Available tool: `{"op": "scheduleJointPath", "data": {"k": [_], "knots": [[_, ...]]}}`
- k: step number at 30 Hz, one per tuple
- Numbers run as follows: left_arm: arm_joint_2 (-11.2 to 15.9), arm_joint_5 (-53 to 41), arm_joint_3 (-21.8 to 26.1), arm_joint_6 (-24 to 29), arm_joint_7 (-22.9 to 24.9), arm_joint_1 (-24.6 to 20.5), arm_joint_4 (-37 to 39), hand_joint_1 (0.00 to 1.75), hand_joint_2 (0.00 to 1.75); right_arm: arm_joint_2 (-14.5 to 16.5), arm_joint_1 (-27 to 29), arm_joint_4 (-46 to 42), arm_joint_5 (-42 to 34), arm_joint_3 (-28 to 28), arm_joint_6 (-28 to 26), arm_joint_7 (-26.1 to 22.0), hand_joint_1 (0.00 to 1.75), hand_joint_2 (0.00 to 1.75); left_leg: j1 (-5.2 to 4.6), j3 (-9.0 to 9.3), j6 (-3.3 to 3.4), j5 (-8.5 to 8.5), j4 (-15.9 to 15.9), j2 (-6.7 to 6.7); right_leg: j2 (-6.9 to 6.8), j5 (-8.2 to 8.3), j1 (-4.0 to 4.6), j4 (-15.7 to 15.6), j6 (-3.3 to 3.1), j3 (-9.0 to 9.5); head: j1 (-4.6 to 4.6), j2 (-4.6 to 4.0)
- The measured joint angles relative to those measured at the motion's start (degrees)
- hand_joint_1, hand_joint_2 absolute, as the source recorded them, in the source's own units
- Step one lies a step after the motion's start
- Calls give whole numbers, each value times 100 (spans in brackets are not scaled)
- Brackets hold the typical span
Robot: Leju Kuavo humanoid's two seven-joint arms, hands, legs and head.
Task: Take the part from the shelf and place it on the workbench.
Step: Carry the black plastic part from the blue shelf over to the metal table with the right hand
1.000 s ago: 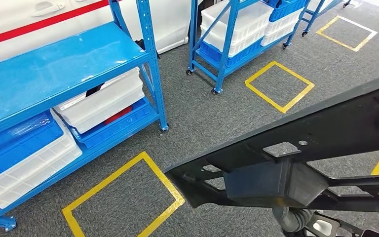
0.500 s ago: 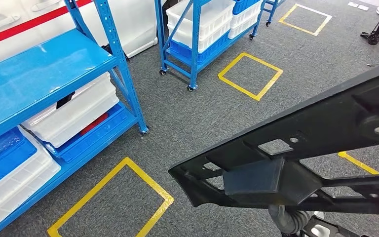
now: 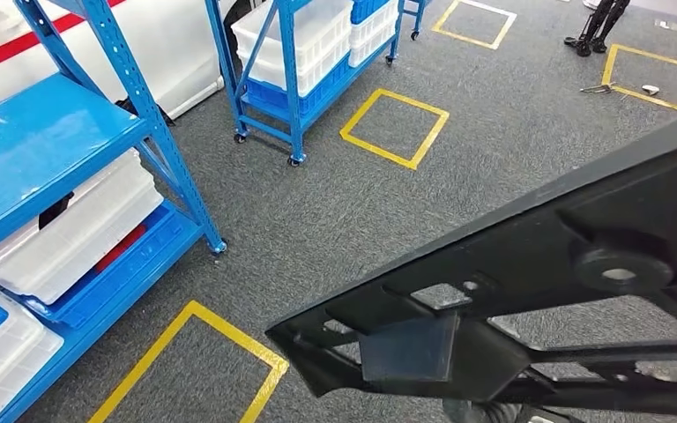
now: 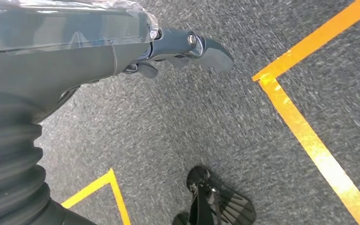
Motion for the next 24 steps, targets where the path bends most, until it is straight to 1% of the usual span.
{"op": "scheduleJointPath", "data": {"k": [1, 2, 3, 4, 5, 6, 7, 8, 9, 10, 11, 12, 13, 14, 15, 16, 17, 18, 19, 20, 21, 22, 23, 24], "knots": [[-9, -14, 12, -3, 2, -5, -1, 0, 175, 1, 53, -33, 9, 27, -11, 0, 175, 175, -1, 1, 42, 19, -18, 58, -15, -3, -8, 10, 33, -15, 0, 0], [-17, -32, 20, -14, 0, -10, -1, 0, 175, 1, 92, -62, 16, 47, -29, 0, 175, 175, 0, 1, 88, 39, -40, 116, -106, -52, -7, 72, 62, -51, 1, 0], [-25, -52, 25, -33, -4, -11, -2, 0, 175, 1, 117, -86, 23, 67, -54, 0, 175, 175, 3, -1, 127, 56, -62, 180, -236, -164, -4, 231, 86, -128, 1, 0], [-30, -74, 29, -62, -11, -8, -2, 0, 175, 1, 136, -105, 31, 80, -83, 0, 175, 175, 0, -5, 155, 65, -74, 247, -387, -333, -5, 503, 102, -254, 1, 0], [-31, -94, 32, -93, -21, 2, -2, 0, 175, 1, 154, -117, 39, 90, -112, 0, 175, 175, -10, -12, 171, 63, -76, 312, -495, -531, -4, 871, 118, -430, 2, 0], [-32, -109, 33, -122, -30, 12, -2, 0, 175, 1, 180, -124, 50, 97, -141, 0, 175, 175, -19, -19, 177, 61, -76, 385, -534, -695, -11, 1252, 132, -611, 2, 0], [-32, -126, 33, -146, -41, 18, -2, 0, 175, 1, 215, -129, 64, 100, -170, 0, 175, 175, -26, -23, 180, 57, -75, 457, -551, -775, -17, 1521, 141, -738, 1, 0], [-32, -146, 33, -167, -52, 18, -2, 0, 175, 1, 250, -138, 81, 105, -198, 0, 175, 175, -31, -24, 182, 53, -74, 526, -564, -750, -20, 1599, 144, -770, 1, 0], [-32, -168, 33, -186, -66, 13, -2, 0, 175, -3, 281, -149, 102, 111, -228, 0, 175, 175, -35, -18, 179, 48, -74, 589, -587, -621, -20, 1441, 139, -681, 1, 0], [-32, -191, 33, -207, -80, 6, -2, 0, 175, -11, 301, -167, 130, 121, -257, 0, 175, 175, -38, -7, 171, 40, -74, 643, -640, -431, -16, 1085, 124, -485, 1, 0], [-32, -215, 33, -228, -93, -2, -2, 0, 175, -28, 309, -187, 161, 135, -286, 0, 175, 175, -44, 8, 158, 30, -74, 693, -751, -276, -1, 658, 97, -255, 1, 0], [-32, -236, 32, -245, -103, -9, -2, 0, 175, -53, 307, -202, 200, 158, -321, 0, 175, 175, -57, 21, 135, 16, -70, 739, -843, -164, 24, 303, 59, -69, 1, 0], [-32, -257, 32, -259, -108, -16, -2, 0, 175, -89, 293, -211, 248, 189, -362, 0, 175, 175, -69, 31, 108, 4, -66, 785, -904, -113, 50, 75, 21, 44, 1, 0], [-30, -282, 31, -273, -111, -26, -2, 0, 175, -130, 261, -207, 298, 230, -408, 0, 175, 175, -79, 38, 79, -5, -66, 835, -921, -115, 73, -17, -14, 77, 1, 0], [-27, -302, 30, -289, -115, -42, -2, 0, 175, -178, 199, -188, 340, 283, -453, 0, 175, 175, -86, 46, 47, -9, -70, 889, -858, -103, 87, -23, -47, 61, 0, 0], [-21, -321, 27, -312, -121, -64, -2, 0, 175, -226, 96, -151, 363, 344, -484, 0, 175, 175, -87, 53, 17, -19, -73, 934, -790, -82, 71, -42, -79, 58, 0, 0], [-15, -340, 25, -335, -131, -91, -2, 0, 175, -265, -45, -91, 360, 407, -493, 0, 175, 175, -81, 50, -13, -55, -37, 893, -732, -58, 54, -70, -114, 64, 0, 0], [-11, -352, 22, -354, -145, -115, -2, 0, 175, -296, -218, -2, 331, 470, -485, 0, 175, 175, -72, 2, -38, -148, 97, 788, -675, -30, 34, -100, -151, 72, -1, 0], [-1, -361, 20, -370, -162, -130, -2, 0, 175, -319, -408, 115, 286, 528, -455, 0, 175, 175, -62, -108, -59, -300, 352, 642, -622, -7, 13, -124, -182, 82, -1, 0], [10, -367, 20, -383, -179, -133, -2, 0, 175, -343, -605, 257, 236, 579, -409, 0, 175, 175, -50, -277, -74, -487, 724, 483, -566, 4, 13, -128, -203, 77, -1, 0], [25, -366, 19, -392, -195, -127, -2, 0, 175, -370, -794, 416, 192, 625, -354, 0, 175, 175, -46, -480, -85, -660, 1132, 393, -501, 12, 14, -125, -215, 66, -1, 0], [40, -363, 20, -401, -209, -117, -2, 0, 175, -399, -965, 583, 162, 666, -295, 0, 175, 175, -45, -650, -95, -754, 1453, 352, -433, 18, 16, -121, -218, 57, -1, 0], [50, -357, 20, -408, -222, -110, -2, 0, 175, -423, -1116, 742, 153, 703, -239, 0, 175, 175, -45, -739, -99, -737, 1592, 335, -363, 24, 17, -115, -217, 52, -1, 0], [55, -345, 20, -412, -235, -107, -2, 0, 175, -438, -1248, 895, 164, 743, -194, 0, 175, 175, -44, -714, -97, -600, 1487, 325, -298, 27, 17, -106, -211, 51, -1, 0]]}}
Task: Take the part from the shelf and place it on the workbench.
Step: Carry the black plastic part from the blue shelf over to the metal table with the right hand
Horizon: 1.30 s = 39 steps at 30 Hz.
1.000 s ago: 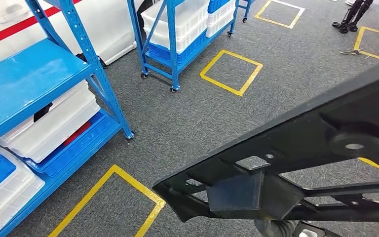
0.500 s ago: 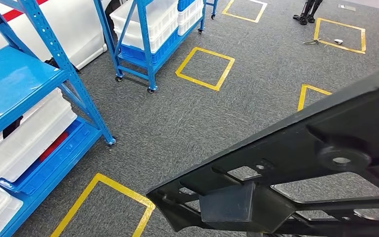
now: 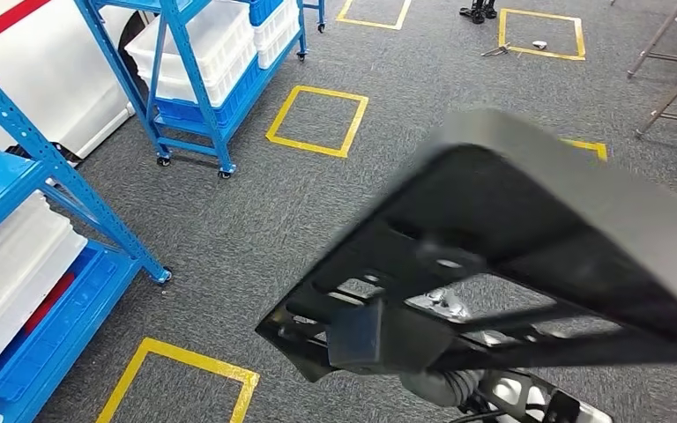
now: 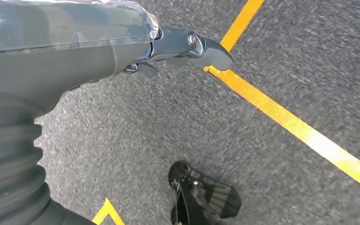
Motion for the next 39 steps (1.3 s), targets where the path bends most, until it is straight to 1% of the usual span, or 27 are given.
{"op": "scheduleJointPath", "data": {"k": [1, 3, 5, 7, 8, 10, 11, 12, 13, 14, 15, 16, 18, 20, 22, 23, 24, 26, 28, 29, 30, 31, 32, 34, 36, 38, 39], "knots": [[2, 14, 0, -2, -13, 1, 0, 0, 175, -8, -126, 141, 25, 43, 38, 1, 175, 175, 4, 130, 8, 223, -322, -31, 63, -1, -2, 13, 10, 1, 0, 0], [2, 45, 2, -7, -38, 3, 0, 0, 175, -14, -356, 371, 79, 139, 93, 2, 175, 175, 18, 470, 37, 600, -1128, -215, 172, -11, 0, 53, 46, -15, 1, 0], [2, 68, 9, -16, -61, 7, 0, 0, 175, -18, -540, 553, 97, 211, 112, 2, 175, 175, 14, 619, 83, 701, -1494, -343, 261, -4, 1, 82, 109, -60, 0, 0], [-2, 82, 15, -27, -74, 8, 1, 0, 175, -32, -661, 688, 79, 240, 109, 2, 175, 175, 5, 617, 145, 715, -1520, -281, 330, 16, -7, 76, 183, -99, 0, 0], [-6, 84, 16, -31, -77, 6, 1, 0, 175, -48, -709, 739, 56, 249, 105, 2, 175, 175, 11, 618, 183, 734, -1539, -233, 274, -2, -8, 98, 216, -118, 0, 0], [-13, 85, 19, -38, -80, 20, 1, 0, 175, -89, -828, 834, -1, 268, 88, 2, 175, 175, 25, 619, 257, 762, -1580, -120, 15, -196, -4, 392, 279, -265, 1, 0], [-13, 84, 21, -38, -80, 38, 0, 0, 175, -110, -882, 880, -36, 276, 65, 2, 175, 175, 19, 618, 282, 763, -1586, -55, -134, -368, -14, 709, 306, -418, 1, 0], [-13, 83, 22, -39, -81, 62, 0, 0, 175, -129, -914, 920, -66, 281, 33, 1, 175, 175, 13, 614, 299, 758, -1585, 10, -210, -545, -27, 1087, 332, -606, 1, 0], [-13, 79, 23, -42, -81, 85, 0, 0, 175, -146, -917, 954, -91, 282, -7, 1, 175, 175, 7, 613, 308, 751, -1584, 79, -241, -668, -43, 1432, 353, -781, 1, 0], [-14, 74, 24, -45, -81, 102, 1, 0, 175, -166, -901, 982, -107, 281, -50, 1, 175, 175, 5, 614, 310, 743, -1583, 144, -256, -693, -57, 1626, 369, -884, 1, 0], [-14, 62, 24, -50, -81, 113, 1, 0, 175, -188, -880, 1006, -115, 280, -89, 1, 175, 175, 5, 619, 307, 734, -1581, 205, -275, -608, -66, 1602, 377, -880, 1, 0], [-16, 50, 24, -56, -84, 118, 2, 0, 175, -214, -855, 1022, -120, 274, -130, 1, 175, 175, 4, 633, 298, 722, -1580, 263, -315, -434, -69, 1352, 373, -757, 1, 0], [-22, 24, 24, -68, -95, 119, 2, 0, 175, -268, -799, 1036, -137, 242, -199, 1, 175, 175, -13, 670, 261, 689, -1574, 364, -516, -87, -32, 554, 325, -349, 1, 0], [-30, 16, 24, -74, -109, 120, 2, 0, 175, -312, -740, 1034, -169, 195, -251, 0, 175, 175, -39, 694, 204, 657, -1570, 459, -649, 17, 25, 102, 250, -136, 1, 0], [-33, 22, 24, -69, -114, 112, 2, 0, 175, -360, -666, 1033, -198, 144, -284, 0, 175, 175, -52, 720, 146, 635, -1580, 568, -565, 5, 45, 57, 191, -142, 1, 0], [-35, 26, 24, -61, -109, 101, 2, 0, 175, -384, -621, 1033, -214, 114, -291, 0, 175, 175, -47, 733, 114, 609, -1566, 554, -506, 16, 29, 37, 164, -132, 1, 0], [-39, 32, 24, -47, -100, 92, 2, 0, 175, -404, -585, 1034, -234, 85, -289, 0, 175, 175, -38, 717, 87, 543, -1490, 464, -449, 28, 10, 13, 131, -118, 1, 0], [-50, 50, 26, -1, -72, 92, 2, 0, 175, -422, -534, 1035, -298, 47, -251, 0, 175, 175, -7, 503, 49, 239, -983, 180, -343, 49, -23, -22, 71, -93, 1, 0], [-55, 79, 34, 65, -38, 112, 2, 0, 175, -424, -484, 1037, -360, 22, -179, 0, 175, 175, 7, 120, 29, -108, -195, 38, -219, 48, -22, -19, 44, -97, 1, 0], [-55, 95, 42, 96, -22, 119, 2, 0, 175, -423, -454, 1039, -378, 7, -140, 0, 175, 175, 9, -17, 19, -161, 59, 22, -148, 47, -22, -14, 43, -97, 1, 0], [-56, 110, 50, 121, -11, 120, 2, 0, 175, -422, -430, 1043, -388, -12, -107, 0, 175, 175, 13, -53, 12, -91, 93, 16, -76, 45, -24, -5, 47, -94, 1, 0], [-56, 128, 58, 138, -4, 117, 2, 0, 175, -419, -415, 1047, -393, -29, -81, 0, 175, 175, 22, 6, 9, 72, -77, 4, -5, 41, -27, 6, 53, -88, 1, 0], [-54, 145, 67, 146, -6, 112, 1, 0, 175, -410, -408, 1050, -396, -44, -59, 0, 175, 175, 37, 165, 7, 309, -451, -47, 65, 31, -32, 25, 69, -82, 1, 0], [-50, 173, 87, 151, -24, 100, 0, 0, 175, -380, -390, 1052, -388, -72, -8, 0, 175, 175, 74, 482, 11, 599, -1174, -307, 193, 3, -27, 86, 121, -103, 1, 0], [-48, 189, 124, 157, -52, 89, 0, 0, 175, -338, -340, 1040, -356, -115, 47, 0, 175, 175, 75, 599, 43, 636, -1445, -456, 309, 3, -28, 121, 197, -153, 1, 0], [-46, 184, 155, 168, -66, 72, 0, 0, 175, -303, -273, 1014, -325, -178, 81, 0, 175, 175, 70, 604, 110, 660, -1468, -349, 394, 23, -50, 113, 269, -183, 1, 0], [-46, 172, 161, 171, -67, 59, 0, 0, 175, -289, -243, 992, -316, -216, 92, 0, 175, 175, 76, 614, 152, 678, -1492, -290, 335, -4, -50, 151, 297, -205, 1, 0]]}}
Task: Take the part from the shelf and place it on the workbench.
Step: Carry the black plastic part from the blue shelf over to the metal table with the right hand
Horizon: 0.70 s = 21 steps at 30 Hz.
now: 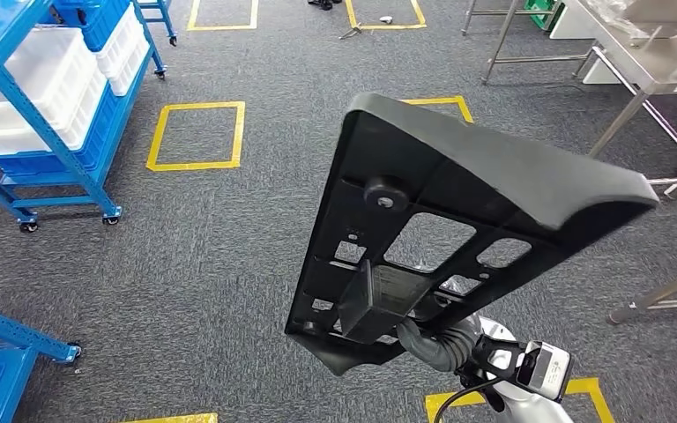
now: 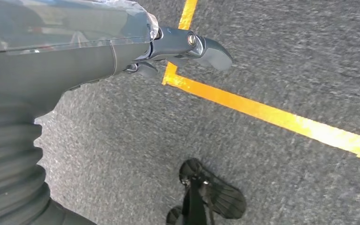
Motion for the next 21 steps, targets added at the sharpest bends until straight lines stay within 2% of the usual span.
{"op": "scheduleJointPath", "data": {"k": [1, 3, 4, 5, 6, 7, 8, 10, 11, 12, 14, 15, 16, 17, 18, 19, 20, 21], "knots": [[0, -16, 3, -1, 0, -11, 0, 0, 175, 21, 19, -26, 10, -38, 11, 0, 175, 175, 7, 8, 41, 15, -25, 64, -125, -88, 3, 130, 25, -66, 0, 0], [1, -49, 4, -10, 0, -15, 0, 0, 175, 75, 59, -79, 50, -102, 16, 0, 175, 175, -9, 15, 98, 22, -48, 202, -453, -418, 9, 725, 63, -357, 1, 0], [3, -69, 5, -19, 1, -9, 0, 0, 175, 110, 98, -109, 83, -125, 5, 0, 175, 175, -21, 14, 112, 16, -47, 276, -544, -597, 0, 1127, 80, -557, 0, 0], [5, -92, 5, -28, 3, -4, 0, 0, 175, 145, 153, -144, 116, -143, -11, 0, 175, 175, -30, 15, 117, 8, -46, 348, -587, -704, -10, 1447, 91, -716, 0, 0], [8, -116, 4, -36, 4, -4, 0, 0, 175, 175, 216, -183, 147, -159, -31, 0, 175, 175, -35, 20, 116, -1, -45, 414, -606, -708, -18, 1592, 97, -790, 1, 0], [10, -135, 4, -40, 8, -10, 0, 0, 175, 201, 282, -234, 181, -176, -47, 0, 175, 175, -36, 30, 110, -12, -44, 476, -626, -603, -23, 1509, 96, -743, 0, 0], [12, -153, 3, -40, 14, -20, 0, 0, 175, 222, 339, -289, 208, -196, -55, 0, 175, 175, -36, 48, 97, -26, -44, 530, -666, -412, -22, 1186, 84, -569, 0, 0], [15, -178, 3, -37, 26, -37, 0, 0, 175, 254, 421, -411, 258, -242, -55, 0, 175, 175, -53, 92, 53, -62, -41, 624, -899, -95, 22, 348, 17, -121, 0, 0], [18, -186, 3, -33, 29, -42, 0, 0, 175, 271, 442, -469, 271, -260, -49, 0, 175, 175, -63, 109, 24, -80, -40, 668, -986, -29, 52, 80, -22, 16, 0, 0], [23, -189, 3, -31, 30, -45, 0, 0, 175, 284, 457, -518, 271, -272, -36, 0, 175, 175, -74, 124, -8, -96, -40, 716, -1036, -26, 82, -41, -55, 70, 0, 0], [35, -189, 3, -25, 22, -57, -1, 0, 175, 301, 492, -603, 233, -293, 2, 0, 175, 175, -80, 161, -73, -121, -54, 817, -916, -27, 93, -63, -105, 67, -1, 0], [43, -189, 3, -23, 13, -68, -2, 0, 175, 304, 514, -646, 205, -303, 19, 0, 175, 175, -73, 177, -107, -154, -35, 794, -856, -17, 78, -82, -131, 78, -1, 0], [50, -192, 3, -21, 4, -77, -3, 0, 175, 306, 531, -687, 182, -313, 30, 0, 175, 175, -65, 153, -136, -231, 59, 708, -799, -6, 59, -103, -166, 93, -1, 0], [60, -198, 3, -17, -3, -81, -4, 0, 175, 310, 545, -725, 163, -319, 33, 0, 175, 175, -53, 69, -161, -367, 274, 584, -745, 5, 38, -123, -200, 107, -1, 0], [73, -205, 3, -13, -7, -79, -4, 0, 175, 314, 564, -756, 149, -321, 34, 0, 175, 175, -42, -87, -178, -551, 613, 446, -691, 8, 34, -127, -224, 109, -1, 0], [83, -213, 3, -9, -7, -71, -4, 0, 175, 316, 586, -777, 140, -323, 34, 0, 175, 175, -38, -279, -190, -738, 1005, 363, -632, 7, 34, -125, -242, 106, -1, 0], [96, -224, 3, -6, -7, -60, -4, 0, 175, 319, 622, -796, 134, -324, 32, 0, 175, 175, -35, -468, -202, -872, 1373, 327, -564, 7, 38, -123, -248, 105, -1, 0], [107, -233, 3, -5, -8, -50, -4, 0, 175, 319, 664, -819, 131, -326, 26, 0, 175, 175, -35, -590, -209, -895, 1580, 312, -492, 7, 41, -120, -250, 107, -1, 0]]}}
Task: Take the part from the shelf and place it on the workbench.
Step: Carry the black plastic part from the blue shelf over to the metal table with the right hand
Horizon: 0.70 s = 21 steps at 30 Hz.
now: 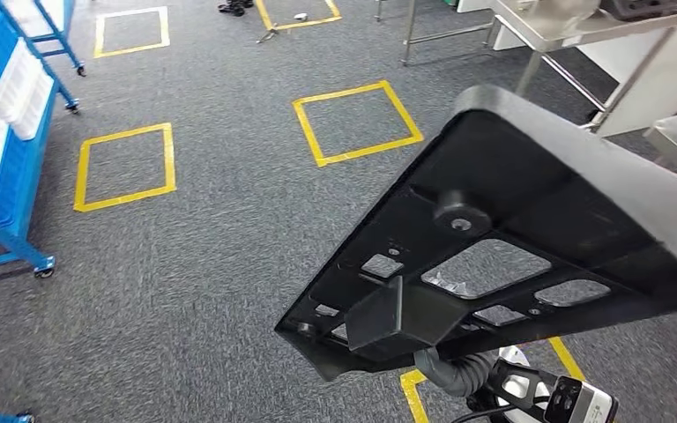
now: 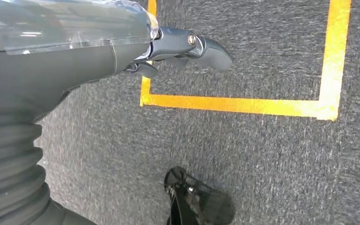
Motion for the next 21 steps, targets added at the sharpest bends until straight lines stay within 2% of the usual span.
{"op": "scheduleJointPath", "data": {"k": [1, 2, 3, 5, 7, 9, 11, 13, 14, 15, 16, 17, 19, 21], "knots": [[9, -9, 0, -2, -1, 5, 0, 0, 175, 0, 40, -26, 1, -3, -11, 0, 175, 175, 1, -13, 1, 103, -28, -5, 72, -2, 1, 4, 2, 6, 0, 0], [23, -16, 0, -6, -3, 6, 0, 0, 175, 0, 79, -60, 7, -7, -25, 0, 175, 175, 3, 74, 7, 300, -267, -17, 148, -6, 1, 12, 8, 15, 0, 0], [35, -18, 0, -15, -5, 3, 0, 0, 175, 0, 112, -95, 20, -11, -47, 0, 175, 175, 8, 245, 20, 545, -675, -73, 216, -13, -1, 24, 19, 22, 0, 0], [69, -17, -1, -59, -18, -9, -1, 0, 175, 0, 162, -160, 87, -17, -114, 0, 175, 175, 16, 543, 57, 811, -1369, -262, 332, -28, 9, 62, 63, 10, 0, 0], [92, -21, -2, -132, -34, -27, -2, 0, 175, -1, 236, -238, 211, -17, -235, 0, 175, 175, 0, 630, 107, 817, -1570, -346, 427, -21, 5, 76, 129, -26, 0, 0], [96, -41, -5, -208, -40, -61, -1, 0, 175, -6, 337, -318, 355, -12, -364, 0, 175, 175, 2, 646, 180, 847, -1604, -256, 474, -15, -12, 76, 200, -48, 0, 0], [91, -71, -10, -267, -38, -93, 0, 0, 175, -21, 397, -365, 447, -1, -426, 0, 175, 175, 26, 660, 261, 878, -1649, -154, 287, -165, -8, 291, 259, -149, 1, 0], [76, -112, -15, -308, -20, -91, 0, 0, 175, -33, 407, -364, 511, 16, -426, 0, 175, 175, 22, 661, 303, 882, -1662, -33, 11, -525, -14, 962, 310, -479, 1, 0], [66, -133, -17, -320, -10, -86, 0, 0, 175, -34, 392, -341, 543, 27, -415, 0, 175, 175, 17, 657, 308, 878, -1661, 36, -59, -682, -26, 1345, 332, -675, 1, 0], [54, -152, -21, -330, -1, -84, 0, 0, 175, -35, 364, -299, 569, 40, -397, 0, 175, 175, 13, 656, 307, 873, -1659, 104, -96, -754, -39, 1617, 349, -818, 1, 0], [42, -166, -27, -333, 4, -89, 0, 0, 175, -36, 317, -246, 573, 53, -365, 0, 175, 175, 12, 658, 301, 866, -1658, 168, -119, -708, -49, 1670, 357, -851, 1, 0], [31, -173, -33, -335, 8, -99, 0, 0, 175, -40, 242, -187, 542, 67, -314, 2, 175, 175, 12, 667, 291, 858, -1657, 228, -147, -564, -57, 1500, 358, -768, 1, 0], [14, -175, -44, -336, 28, -117, 0, 0, 175, -66, -27, -38, 357, 101, -152, 18, 175, 175, 6, 701, 255, 833, -1656, 341, -320, -193, -47, 711, 322, -358, 1, 0], [7, -171, -48, -333, 58, -130, 0, 0, 175, -91, -359, 116, 121, 134, -5, 44, 175, 175, -23, 729, 199, 803, -1652, 440, -476, -24, 1, 141, 253, -71, 0, 0]]}}
